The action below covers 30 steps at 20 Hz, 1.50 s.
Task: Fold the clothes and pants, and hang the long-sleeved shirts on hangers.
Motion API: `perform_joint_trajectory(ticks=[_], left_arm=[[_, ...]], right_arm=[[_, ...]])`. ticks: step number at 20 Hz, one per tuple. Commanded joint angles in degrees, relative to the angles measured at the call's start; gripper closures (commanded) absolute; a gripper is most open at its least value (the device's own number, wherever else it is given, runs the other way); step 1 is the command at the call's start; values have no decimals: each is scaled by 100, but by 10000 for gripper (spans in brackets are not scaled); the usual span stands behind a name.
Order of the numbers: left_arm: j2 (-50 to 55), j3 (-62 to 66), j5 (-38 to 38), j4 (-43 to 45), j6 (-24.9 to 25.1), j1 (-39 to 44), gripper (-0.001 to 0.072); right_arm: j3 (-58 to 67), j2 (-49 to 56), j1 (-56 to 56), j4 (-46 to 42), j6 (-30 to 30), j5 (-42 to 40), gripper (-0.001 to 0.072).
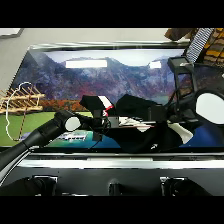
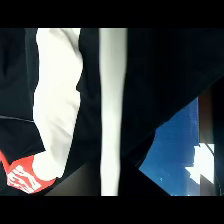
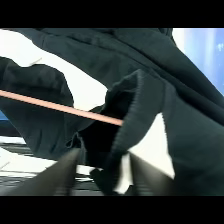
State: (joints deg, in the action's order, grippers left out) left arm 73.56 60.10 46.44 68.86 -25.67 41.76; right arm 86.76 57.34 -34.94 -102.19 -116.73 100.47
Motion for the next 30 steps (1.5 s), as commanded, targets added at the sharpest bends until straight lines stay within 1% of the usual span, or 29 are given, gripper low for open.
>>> perform_joint_trajectory(ticks=[1, 3, 6, 8, 9, 12, 14, 16, 18, 19, 21, 22, 24, 25, 26, 27, 28, 29, 30], left_arm=[[0, 4, -2, -35, 15, 11, 674], [0, 4, -2, -35, 15, 11, 674], [0, 4, -4, -33, 15, 11, 674], [0, 4, -2, -33, 15, 11, 674], [0, 4, -2, -33, 15, 11, 674], [-2, 4, 0, -33, 15, 11, 674], [-2, 4, 0, -33, 15, 11, 674], [-2, 4, 0, -33, 15, 11, 674], [-2, 4, 0, -33, 15, 11, 674], [-2, 4, 2, -33, 15, 11, 674], [-2, 4, 2, -33, 15, 11, 674], [-2, 4, 2, -33, 15, 11, 674], [-2, 4, 2, -33, 15, 11, 674], [-2, 4, 2, -33, 15, 11, 674], [-2, 4, 4, -33, 15, 11, 674], [-2, 4, 4, -33, 15, 11, 674], [-2, 4, 4, -31, 15, 11, 674], [-2, 4, 4, -31, 15, 11, 674], [-2, 4, 2, -31, 15, 11, 674]], right_arm=[[0, -46, -2, -61, -98, 125, 236], [0, -197, -2, -212, -256, 214, 215], [0, -577, -2, -472, -595, 238, 206], [0, -846, 2, -728, -789, 444, 192], [0, -992, 4, -916, -927, 549, 135], [0, -1447, 4, -1370, -1543, 549, 134], [0, -1615, 4, -1624, -1744, 555, 134], [0, -1582, 4, -1641, -1617, 557, 130], [0, -1423, 4, -1637, -1554, 555, 103], [0, -1309, 4, -1631, -1519, 553, 54], [0, -1043, 4, -1727, -1392, 538, 26], [0, -896, 4, -1880, -1434, 470, 27], [0, -610, 26, -2170, -1893, 35, 26], [0, -501, 245, -2022, -2212, -308, 26], [7, -428, 658, -1615, -2437, -632, 26], [35, -389, 1182, -966, -2389, -942, 26], [92, -367, 1790, -127, -1965, -1187, 27], [166, -356, 2457, 881, -962, -1239, 31], [258, -341, 3040, 1692, -9, -907, 31]])
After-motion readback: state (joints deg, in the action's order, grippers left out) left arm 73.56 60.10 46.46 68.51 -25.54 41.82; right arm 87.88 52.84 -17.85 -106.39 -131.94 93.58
